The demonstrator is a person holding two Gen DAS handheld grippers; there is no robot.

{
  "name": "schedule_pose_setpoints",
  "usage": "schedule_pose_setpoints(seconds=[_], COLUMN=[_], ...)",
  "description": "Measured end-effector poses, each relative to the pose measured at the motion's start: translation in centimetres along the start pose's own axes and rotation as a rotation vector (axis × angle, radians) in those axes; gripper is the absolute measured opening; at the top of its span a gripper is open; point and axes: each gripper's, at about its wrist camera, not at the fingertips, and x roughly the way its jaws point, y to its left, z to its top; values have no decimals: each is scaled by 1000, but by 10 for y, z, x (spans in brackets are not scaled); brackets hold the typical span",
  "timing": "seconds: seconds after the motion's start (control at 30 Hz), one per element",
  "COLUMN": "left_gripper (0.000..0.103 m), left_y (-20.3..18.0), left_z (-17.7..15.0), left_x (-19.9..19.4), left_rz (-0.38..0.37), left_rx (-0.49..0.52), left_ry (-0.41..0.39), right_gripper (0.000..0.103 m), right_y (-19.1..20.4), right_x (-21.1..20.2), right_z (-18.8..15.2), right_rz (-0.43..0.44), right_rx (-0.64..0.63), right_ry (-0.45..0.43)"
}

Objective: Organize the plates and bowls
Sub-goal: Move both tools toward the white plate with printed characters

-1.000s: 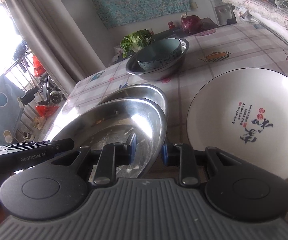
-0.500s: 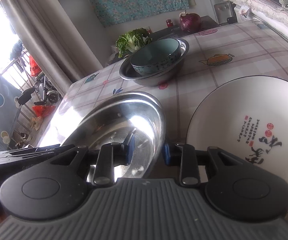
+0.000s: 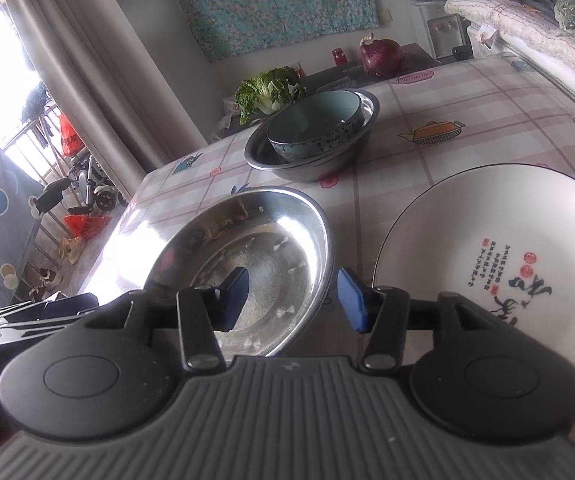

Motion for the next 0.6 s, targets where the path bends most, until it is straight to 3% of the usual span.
schedule_pose_setpoints(seconds=[0.27,0.4,0.6], left_gripper=[100,103,103], left_y=[-29,-49,-78], left_z=[-15,-22,-29], left_x=[-23,-29,-36], left_rz=[-101,-148,-243], left_rx=[51,83,90], left_ry=[-39,-12,17], right_gripper=[62,70,74], right_y=[-7,-16,-36], right_x=[-27,-45,-76], right_z=[-3,-5,-12], right_rz=[7,7,0], right_rx=[20,35,58], right_ry=[-44,-75,-118])
